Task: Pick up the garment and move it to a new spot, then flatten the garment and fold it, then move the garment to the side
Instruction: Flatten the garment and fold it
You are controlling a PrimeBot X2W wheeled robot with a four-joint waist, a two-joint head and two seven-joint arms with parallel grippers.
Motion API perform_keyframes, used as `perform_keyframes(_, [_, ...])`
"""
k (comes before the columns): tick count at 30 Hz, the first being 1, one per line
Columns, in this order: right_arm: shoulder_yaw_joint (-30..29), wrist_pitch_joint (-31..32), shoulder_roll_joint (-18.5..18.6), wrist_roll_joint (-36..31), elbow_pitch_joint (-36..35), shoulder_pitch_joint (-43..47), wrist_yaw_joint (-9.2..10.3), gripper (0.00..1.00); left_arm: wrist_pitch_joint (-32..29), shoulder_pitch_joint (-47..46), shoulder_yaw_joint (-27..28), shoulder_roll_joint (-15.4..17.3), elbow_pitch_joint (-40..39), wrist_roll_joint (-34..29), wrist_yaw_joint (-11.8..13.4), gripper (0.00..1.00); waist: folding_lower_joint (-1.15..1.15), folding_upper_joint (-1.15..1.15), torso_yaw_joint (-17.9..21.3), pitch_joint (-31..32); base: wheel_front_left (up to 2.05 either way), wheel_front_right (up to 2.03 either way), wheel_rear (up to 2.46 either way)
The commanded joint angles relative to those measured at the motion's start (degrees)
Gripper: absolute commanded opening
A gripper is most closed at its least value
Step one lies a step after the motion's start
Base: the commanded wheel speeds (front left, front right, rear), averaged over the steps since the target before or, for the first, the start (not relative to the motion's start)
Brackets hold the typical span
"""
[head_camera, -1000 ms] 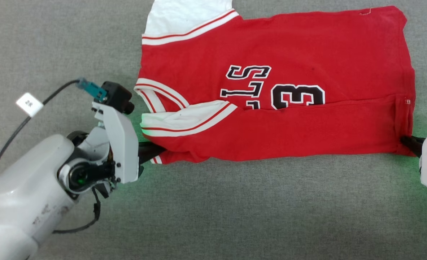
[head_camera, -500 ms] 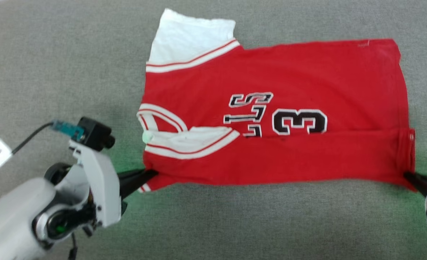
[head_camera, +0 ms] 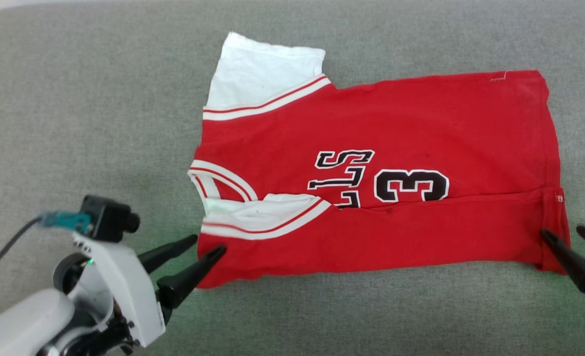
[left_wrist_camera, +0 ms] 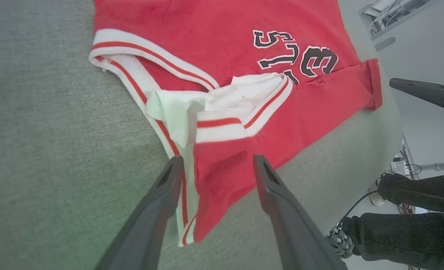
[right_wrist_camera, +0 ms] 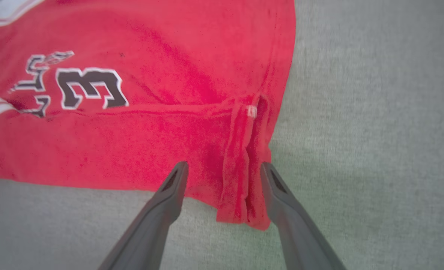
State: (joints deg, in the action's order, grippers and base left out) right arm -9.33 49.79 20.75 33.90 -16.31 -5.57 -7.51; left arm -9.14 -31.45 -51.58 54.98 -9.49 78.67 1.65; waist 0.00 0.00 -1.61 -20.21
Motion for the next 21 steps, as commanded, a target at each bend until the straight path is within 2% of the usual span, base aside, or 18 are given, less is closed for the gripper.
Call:
perform_keyframes(1, [-0.51, -0.96, -0.41, 0.2, -0.49, -0.59, 0.04, 1.0, 1.4, 1.05, 0.37, 0.05, -0.38, -0.39, 0.35, 1.0, 0.0, 0.0, -0.07, 0.56, 0.0, 0.0, 0.0])
perform_keyframes(6, [-0.09, -8.9, -2.21, -2.21, 0.09, -1.41, 0.04, 1.0, 14.51, 6.62, 4.05, -2.68, -0.13, 0.29, 2.25, 1.0, 0.0, 0.0, -0.88, 1.71, 0.0, 0.0, 0.0])
perform_keyframes(9, [1.9, -15.77, -2.86, -4.3, 1.2, -2.78, 0.03, 1.0, 21.62, 8.48, 5.96, -4.75, 1.87, -2.87, 3.95, 1.0, 0.0, 0.0, -1.6, 2.07, 0.0, 0.0, 0.0])
perform_keyframes(11, [2.42, -20.96, -3.86, -5.42, 2.51, -3.58, 0.04, 1.0, 23.68, 9.48, 8.15, -7.8, 3.94, -5.37, 5.6, 1.0, 0.0, 0.0, -2.13, 2.09, 0.0, 0.0, 0.0])
perform_keyframes(14, [3.21, -28.69, -5.14, -7.12, 4.24, -5.38, 0.04, 1.0, 24.31, 9.01, 13.39, -12.83, 7.09, -11.94, 6.81, 1.0, 0.0, 0.0, -2.61, 2.08, 0.0, 0.0, 0.0])
perform_keyframes(16, [3.42, -33.75, -5.93, -8.31, 5.02, -6.65, 0.04, 1.0, 24.3, 8.19, 16.92, -16.1, 8.76, -16.5, 5.74, 1.0, 0.0, 0.0, -2.32, 1.84, 0.0, 0.0, 0.0])
perform_keyframes(21, [4.72, -44.48, -8.79, -11.71, 7.25, -10.43, 0.04, 1.0, 24.33, 1.88, 23.56, -18.71, 13.83, -26.66, 2.92, 1.0, 0.0, 0.0, 1.09, 0.02, 0.0, 0.0, 0.0])
